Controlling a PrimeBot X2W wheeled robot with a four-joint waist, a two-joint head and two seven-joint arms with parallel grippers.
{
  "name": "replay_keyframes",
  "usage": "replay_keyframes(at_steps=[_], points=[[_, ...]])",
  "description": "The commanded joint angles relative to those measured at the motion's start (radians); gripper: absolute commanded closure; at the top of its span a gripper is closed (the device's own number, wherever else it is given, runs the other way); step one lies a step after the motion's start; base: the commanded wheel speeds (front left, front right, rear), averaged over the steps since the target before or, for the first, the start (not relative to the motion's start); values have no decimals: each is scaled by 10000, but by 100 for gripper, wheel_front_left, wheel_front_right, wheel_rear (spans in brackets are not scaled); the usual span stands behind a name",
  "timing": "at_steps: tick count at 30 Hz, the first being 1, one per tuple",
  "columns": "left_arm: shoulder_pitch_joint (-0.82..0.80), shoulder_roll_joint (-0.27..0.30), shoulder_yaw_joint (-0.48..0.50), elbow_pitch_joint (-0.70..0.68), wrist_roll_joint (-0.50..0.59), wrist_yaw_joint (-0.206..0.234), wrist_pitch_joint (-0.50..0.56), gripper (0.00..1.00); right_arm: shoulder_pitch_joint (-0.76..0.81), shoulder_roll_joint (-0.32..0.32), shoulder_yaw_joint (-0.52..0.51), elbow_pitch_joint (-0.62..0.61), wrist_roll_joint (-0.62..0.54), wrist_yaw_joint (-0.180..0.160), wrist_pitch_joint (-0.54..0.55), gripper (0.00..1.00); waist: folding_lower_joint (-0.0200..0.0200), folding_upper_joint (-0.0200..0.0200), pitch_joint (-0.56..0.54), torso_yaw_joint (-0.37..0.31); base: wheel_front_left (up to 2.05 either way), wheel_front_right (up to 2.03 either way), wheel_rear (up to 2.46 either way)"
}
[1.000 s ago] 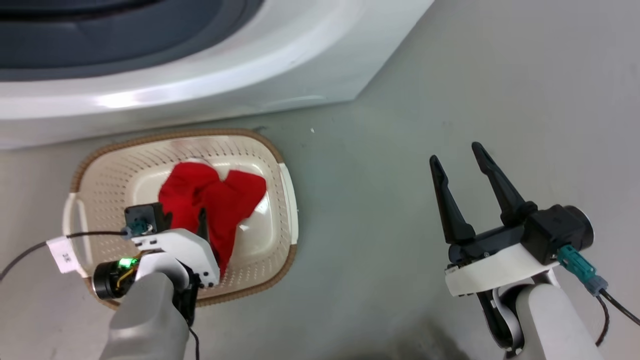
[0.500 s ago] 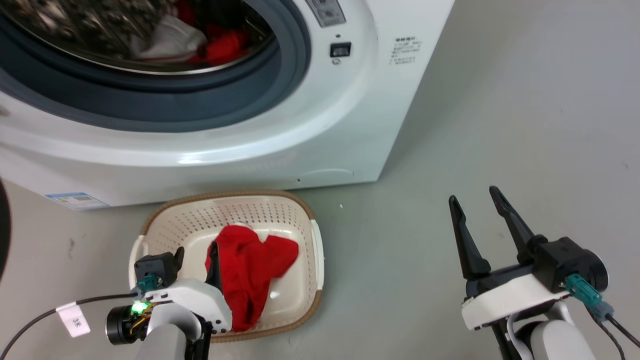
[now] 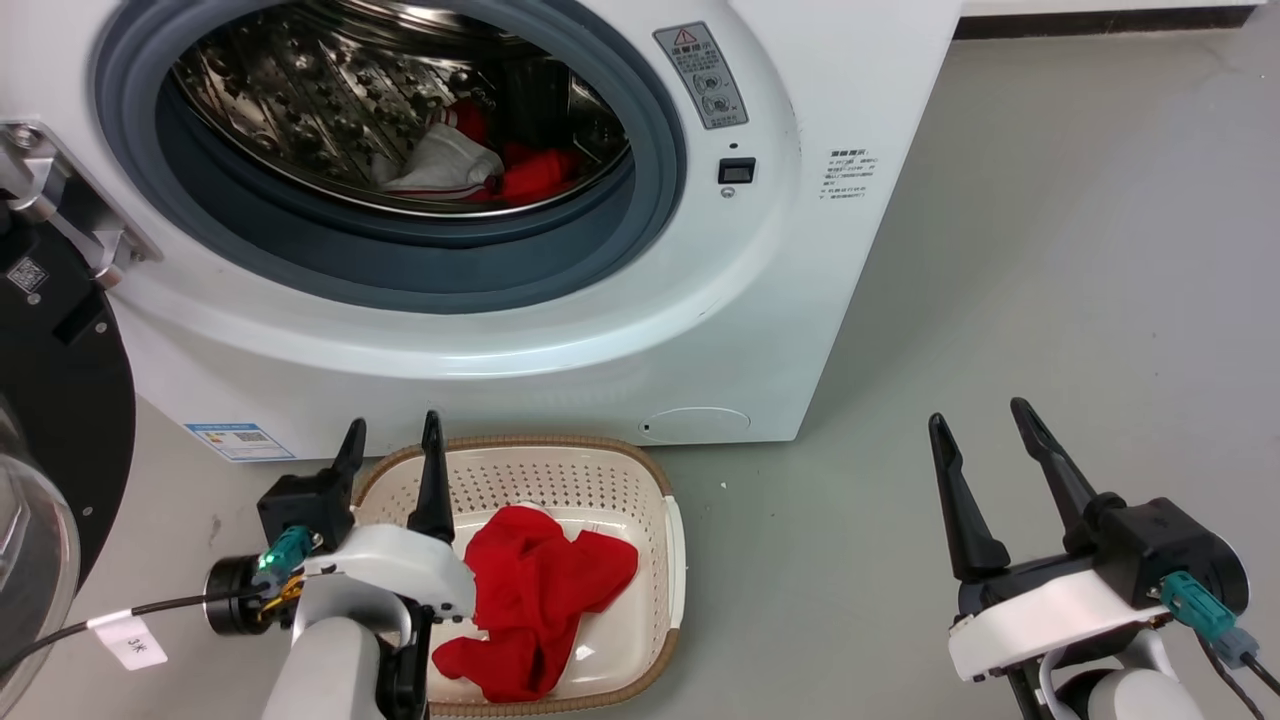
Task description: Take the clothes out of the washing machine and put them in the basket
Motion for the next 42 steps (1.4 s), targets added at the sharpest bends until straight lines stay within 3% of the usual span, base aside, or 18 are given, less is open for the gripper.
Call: replay_keyframes(at_steps=[1,12,24,42], points=[[24,-18,-67,-179,151,66,-25,0,155,21,-22,-67,36,-7,30,0,3,0,-25,15,0,0,0],[-1633,263,-54,130,638,-368,-25,0,-46,21,80,-353,-12,-7,113,0,3,0,453,-335,0,0,0],[-5210,1300,-130,2826,692,-732,215,0,-651,24,299,-207,303,-7,-235,0,3,0,2134,-1295,0,0,0],[-10255,3165,-729,5811,973,-989,2539,0,-1772,24,1492,435,968,-7,-948,0,3,0,4494,-2631,0,0,0]])
